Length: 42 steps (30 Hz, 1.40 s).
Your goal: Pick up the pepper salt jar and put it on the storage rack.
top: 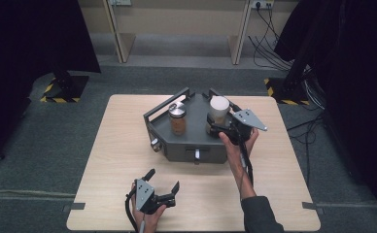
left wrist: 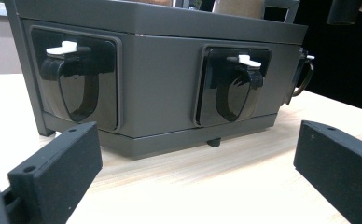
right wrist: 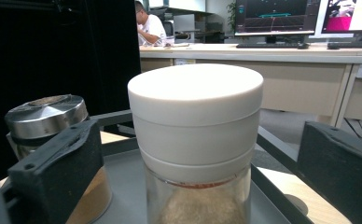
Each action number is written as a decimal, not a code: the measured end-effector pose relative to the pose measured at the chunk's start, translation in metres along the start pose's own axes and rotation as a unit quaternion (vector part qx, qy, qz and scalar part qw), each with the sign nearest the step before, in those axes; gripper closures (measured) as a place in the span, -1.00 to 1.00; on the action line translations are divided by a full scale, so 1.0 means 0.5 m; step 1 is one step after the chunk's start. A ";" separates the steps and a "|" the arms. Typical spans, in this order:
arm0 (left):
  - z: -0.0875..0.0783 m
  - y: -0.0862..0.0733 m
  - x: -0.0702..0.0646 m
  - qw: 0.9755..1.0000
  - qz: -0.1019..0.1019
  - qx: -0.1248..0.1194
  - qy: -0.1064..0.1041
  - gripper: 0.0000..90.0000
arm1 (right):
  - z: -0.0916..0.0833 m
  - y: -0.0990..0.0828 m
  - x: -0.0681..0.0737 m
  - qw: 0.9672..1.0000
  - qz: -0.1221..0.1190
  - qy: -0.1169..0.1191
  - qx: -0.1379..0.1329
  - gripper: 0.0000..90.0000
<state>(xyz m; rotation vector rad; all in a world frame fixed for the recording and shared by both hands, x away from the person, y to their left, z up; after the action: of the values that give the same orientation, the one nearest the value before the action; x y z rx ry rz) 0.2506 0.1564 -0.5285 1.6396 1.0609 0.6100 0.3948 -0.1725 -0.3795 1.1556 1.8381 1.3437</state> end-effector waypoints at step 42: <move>0.001 0.001 -0.002 1.000 0.005 0.002 0.000 -1.00 | -0.171 -0.144 -0.011 0.997 0.008 0.071 -0.044 -0.99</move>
<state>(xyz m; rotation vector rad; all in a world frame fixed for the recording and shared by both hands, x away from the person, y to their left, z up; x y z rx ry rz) 0.2508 0.1553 -0.5283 1.6490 1.0567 0.6147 0.3041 -0.2237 -0.4200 1.0557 1.8514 1.5336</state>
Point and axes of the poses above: each handheld gripper's, and its own axes: z roughly forward along the jaws, y roughly out of its top, x roughly to its left, the point moved 9 cm from there along z, roughly forward along the jaws, and after that the axes turned 14 degrees about x, right-handed, at the moved point
